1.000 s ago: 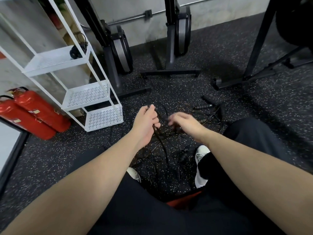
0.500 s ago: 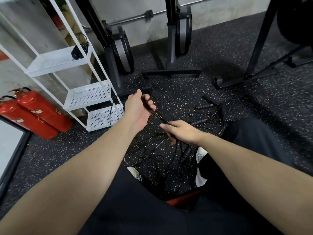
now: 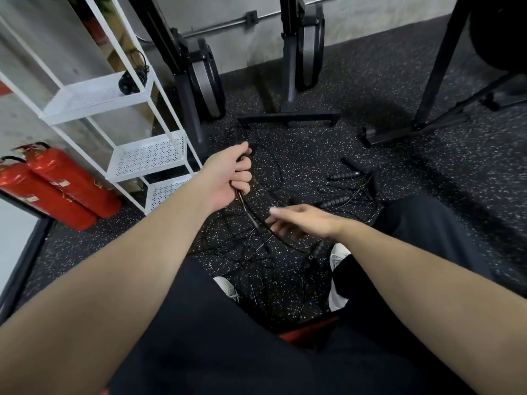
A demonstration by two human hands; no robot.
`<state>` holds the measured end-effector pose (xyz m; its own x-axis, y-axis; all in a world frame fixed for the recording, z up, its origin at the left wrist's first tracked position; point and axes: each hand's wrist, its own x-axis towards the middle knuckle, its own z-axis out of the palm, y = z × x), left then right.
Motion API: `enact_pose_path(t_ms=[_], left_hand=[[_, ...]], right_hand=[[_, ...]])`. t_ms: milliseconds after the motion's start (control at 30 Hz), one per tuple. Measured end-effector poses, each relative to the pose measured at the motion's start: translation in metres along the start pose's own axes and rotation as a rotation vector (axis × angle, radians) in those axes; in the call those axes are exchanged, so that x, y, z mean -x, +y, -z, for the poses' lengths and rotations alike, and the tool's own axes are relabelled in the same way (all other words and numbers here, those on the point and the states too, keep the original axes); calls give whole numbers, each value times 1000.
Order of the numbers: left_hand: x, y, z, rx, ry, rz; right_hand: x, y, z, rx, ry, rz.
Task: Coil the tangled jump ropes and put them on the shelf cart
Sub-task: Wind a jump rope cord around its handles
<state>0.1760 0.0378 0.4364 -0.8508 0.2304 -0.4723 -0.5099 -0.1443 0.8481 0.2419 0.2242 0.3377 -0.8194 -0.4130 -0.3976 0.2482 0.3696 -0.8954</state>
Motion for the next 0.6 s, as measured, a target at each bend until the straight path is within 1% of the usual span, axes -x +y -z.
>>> enact_pose_path(t_ms=[33,67,133,167,200,267,367,433,533,600], left_hand=[[3,3,-1,-60,4,-23],[5,5,-3,-119,9,-46],[8,8,-5,-206,2,-78],[10,8,-6,-225,-12,-81],[11,9,-7,-231,-29,-77],[15,9,-8,-229,-68,-63],[22,13,-9,-216,-135,-54],[27,19,-8,-187,-183,-45],[34,30,-7,-156,-247,-31],[39,36,-6,-138,-283,-33]], right_hand=[[-2,2,4,12,96,-21],[-5,5,8,43,228,-41],[-12,12,18,122,554,-96],[-14,17,23,101,664,-127],[-15,20,27,54,713,-145],[-18,25,30,43,717,-164],[-23,24,31,138,696,-195],[-25,25,32,162,610,-229],[-29,29,27,127,410,-279],[-33,32,20,162,348,-311]])
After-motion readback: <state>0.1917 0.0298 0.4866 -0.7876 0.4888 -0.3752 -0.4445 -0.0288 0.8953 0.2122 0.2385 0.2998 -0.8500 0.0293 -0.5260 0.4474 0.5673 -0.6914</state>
